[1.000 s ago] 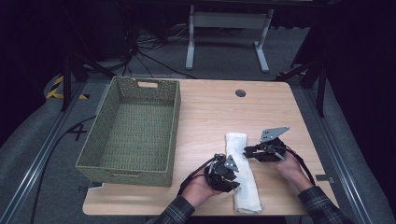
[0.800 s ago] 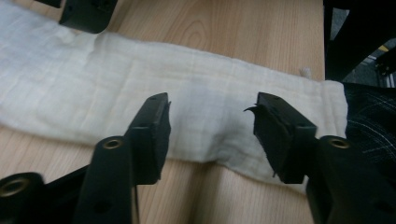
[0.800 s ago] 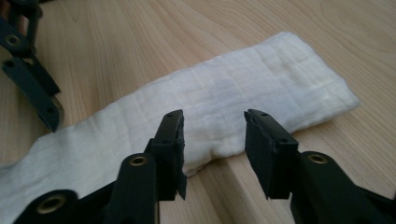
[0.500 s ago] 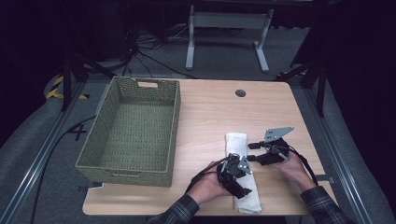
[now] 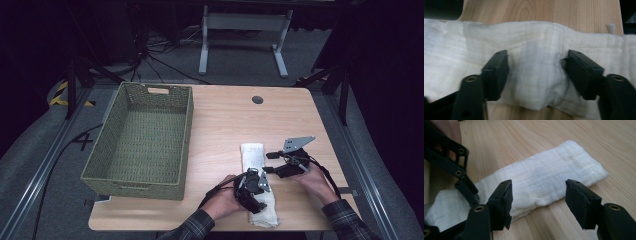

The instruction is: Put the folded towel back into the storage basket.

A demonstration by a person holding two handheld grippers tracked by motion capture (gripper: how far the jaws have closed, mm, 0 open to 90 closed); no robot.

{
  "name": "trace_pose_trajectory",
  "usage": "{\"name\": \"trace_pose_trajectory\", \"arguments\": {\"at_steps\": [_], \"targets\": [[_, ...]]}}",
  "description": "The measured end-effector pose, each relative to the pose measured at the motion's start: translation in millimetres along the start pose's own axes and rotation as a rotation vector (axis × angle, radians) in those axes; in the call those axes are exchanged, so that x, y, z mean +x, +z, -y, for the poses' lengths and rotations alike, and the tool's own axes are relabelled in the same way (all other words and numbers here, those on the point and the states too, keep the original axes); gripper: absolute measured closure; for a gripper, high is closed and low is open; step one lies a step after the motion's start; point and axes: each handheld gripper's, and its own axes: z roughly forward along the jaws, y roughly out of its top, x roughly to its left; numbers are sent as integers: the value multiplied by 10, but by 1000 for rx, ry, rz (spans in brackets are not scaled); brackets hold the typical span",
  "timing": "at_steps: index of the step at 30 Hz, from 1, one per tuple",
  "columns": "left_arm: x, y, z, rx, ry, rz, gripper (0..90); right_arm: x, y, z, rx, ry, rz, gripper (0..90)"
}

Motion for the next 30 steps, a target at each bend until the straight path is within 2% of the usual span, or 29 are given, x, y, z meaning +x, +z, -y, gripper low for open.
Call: {"name": "trace_pose_trajectory", "arguments": {"at_steps": [3,4,5,9,12,13,14,17,21,22,23,25,30], "targets": [[-20,-22,14,-1,2,3,581,1,0,-2,-3,-4,-10,388],[-25,-29,17,-5,11,9,581,6,2,-7,3,-4,-18,379],[-31,-31,19,-6,8,11,644,8,2,-21,12,-15,-23,374],[-26,-53,32,2,-11,41,780,18,-5,-93,7,-56,-49,363],[-7,-65,54,-4,-27,60,800,11,13,-158,-5,-74,-66,359],[-10,-68,64,-4,-46,71,803,4,29,-194,2,-82,-71,358],[2,-69,71,-11,-40,77,804,-4,43,-224,4,-86,-77,356],[7,-74,85,-15,-59,86,805,-53,131,-309,19,-104,-96,351],[15,-72,91,-19,-64,91,805,-138,253,-373,33,-115,-121,347],[26,-72,91,-19,-52,94,805,-156,282,-389,38,-119,-116,348],[21,-71,92,-20,-62,93,805,-186,311,-404,39,-126,-115,349],[22,-71,94,-21,-63,94,804,-231,361,-429,35,-115,-123,350],[33,-72,98,-22,-61,99,804,-306,489,-465,58,-124,-122,350]]}}
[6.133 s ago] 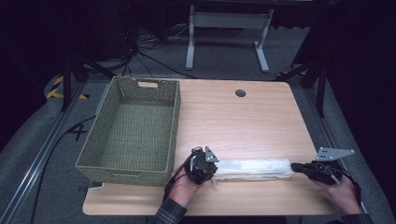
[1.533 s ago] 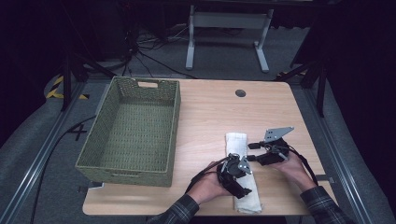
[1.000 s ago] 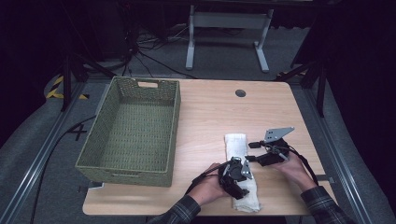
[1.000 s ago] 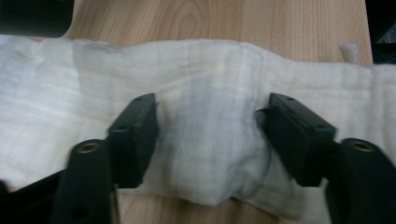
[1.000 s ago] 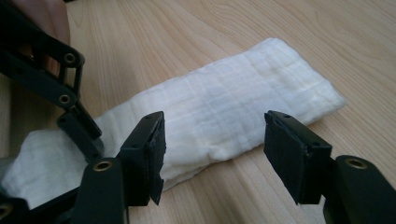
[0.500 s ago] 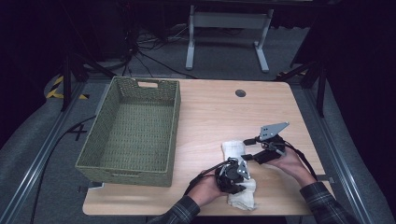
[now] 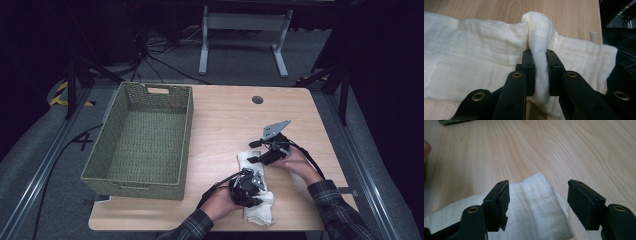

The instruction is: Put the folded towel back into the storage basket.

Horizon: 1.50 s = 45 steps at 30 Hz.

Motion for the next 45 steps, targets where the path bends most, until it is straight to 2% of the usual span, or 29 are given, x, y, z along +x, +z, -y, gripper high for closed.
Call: {"name": "trace_pose_trajectory", "arguments": {"at_steps": [4,10,14,22,26,27,29,31,35,38,41,45], "targets": [[-3,1,5,-4,-15,2,804,-39,67,28,13,4,-3,350],[-1,-2,1,3,-8,1,804,-48,64,49,20,11,-9,348],[1,-2,2,2,-7,2,804,-77,128,85,35,13,-23,347],[-3,0,6,-5,-14,4,805,-90,173,125,57,-5,-18,378],[0,0,8,-7,-18,6,805,-81,155,129,59,-16,-22,496],[2,0,8,-8,-18,8,805,-81,155,129,59,-16,-22,496],[5,-1,10,-8,-22,12,805,-66,143,126,64,-20,-44,608],[4,-1,10,-8,-22,12,805,-54,137,123,72,-23,-60,680],[5,-2,10,-11,-26,11,807,-21,138,107,86,-35,-77,782],[14,-10,10,-13,-24,16,808,15,135,90,94,-35,-71,806],[19,-28,13,-23,-34,26,808,67,131,63,113,-66,-33,814],[22,-66,15,-40,-36,37,809,123,111,28,114,-82,-21,817]]}}
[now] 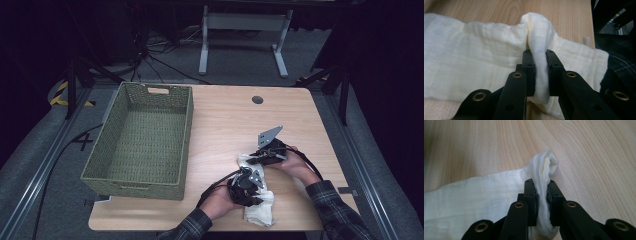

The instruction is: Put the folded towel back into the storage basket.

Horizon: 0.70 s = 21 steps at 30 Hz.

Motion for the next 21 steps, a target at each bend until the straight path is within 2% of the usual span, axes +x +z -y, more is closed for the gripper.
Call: {"name": "trace_pose_trajectory", "arguments": {"at_steps": [5,9,14,21], "targets": [[11,-137,-7,-27,-11,-4,809,7,-57,-30,-18,7,6,817],[31,-282,-27,-57,-11,-14,809,-5,-158,-86,-64,17,1,818],[40,-462,-55,-76,-20,-21,809,-20,-235,-158,-78,24,-1,817],[42,-811,-161,-108,-8,-64,809,-54,-371,-407,-111,18,-1,817]]}}
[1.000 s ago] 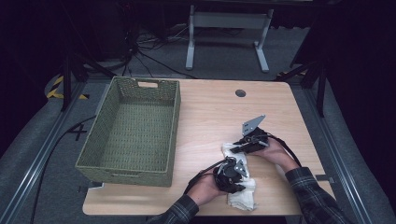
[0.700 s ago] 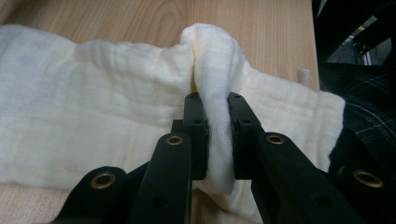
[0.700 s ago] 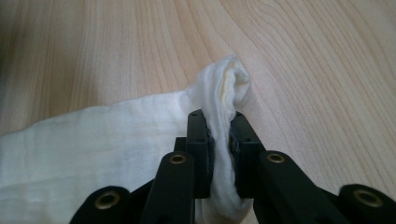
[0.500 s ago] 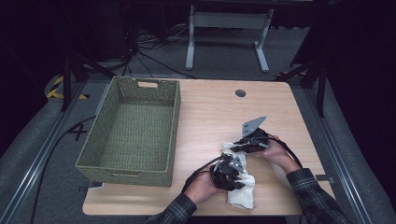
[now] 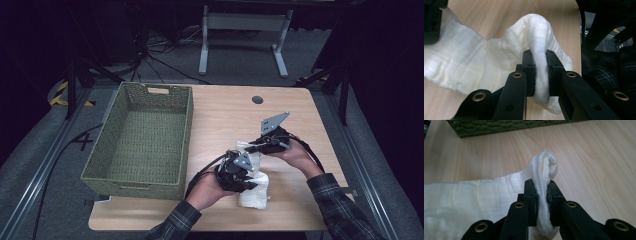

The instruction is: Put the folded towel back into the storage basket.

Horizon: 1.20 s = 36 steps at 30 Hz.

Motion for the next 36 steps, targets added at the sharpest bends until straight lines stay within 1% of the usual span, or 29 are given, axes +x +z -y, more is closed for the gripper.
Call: {"name": "trace_pose_trajectory", "arguments": {"at_steps": [1,3,4,5,6,7,8,9,10,11,13,14,18,20,21,22,25,28,31,36], "targets": [[7,-35,-14,-1,3,-3,809,-3,-10,-35,0,3,-1,817],[20,-144,-50,-7,2,-16,809,-11,-22,-109,-1,-10,4,817],[35,-195,-65,-9,11,-20,809,-10,-32,-148,-2,-13,7,817],[41,-245,-77,-18,2,-24,809,-11,-42,-189,-4,-20,10,817],[62,-332,-95,-17,6,-34,809,-13,-51,-230,-7,-28,14,817],[62,-332,-95,-17,6,-34,809,-13,-51,-230,-7,-28,14,817],[78,-413,-109,-21,2,-44,809,-12,-67,-296,-12,-27,12,817],[92,-469,-118,-23,7,-55,809,-17,-79,-363,-16,-34,15,817],[102,-523,-123,-27,3,-58,809,-23,-84,-408,-18,-36,20,817],[113,-564,-128,-28,6,-62,809,-28,-91,-454,-23,-38,14,817],[145,-687,-131,-30,9,-76,809,-37,-98,-538,-29,-43,20,817],[152,-726,-130,-35,3,-81,808,-43,-99,-601,-38,-48,22,817],[206,-948,-117,-30,10,-108,808,-41,-93,-811,-59,-69,25,817],[228,-1066,-96,-32,5,-120,808,-38,-80,-935,-68,-82,31,817],[246,-1114,-83,-35,12,-127,809,-40,-70,-987,-76,-87,29,817],[259,-1166,-70,-33,9,-132,808,-39,-61,-1038,-81,-89,29,817],[297,-1298,-30,-33,7,-152,808,-37,-15,-1180,-93,-102,28,818],[334,-1444,34,-49,-5,-171,808,-27,50,-1347,-97,-121,26,818],[369,-1576,98,-53,-10,-187,809,-19,119,-1491,-99,-135,23,818],[412,-1791,214,-57,-18,-213,808,-15,251,-1725,-99,-146,20,818]]}}
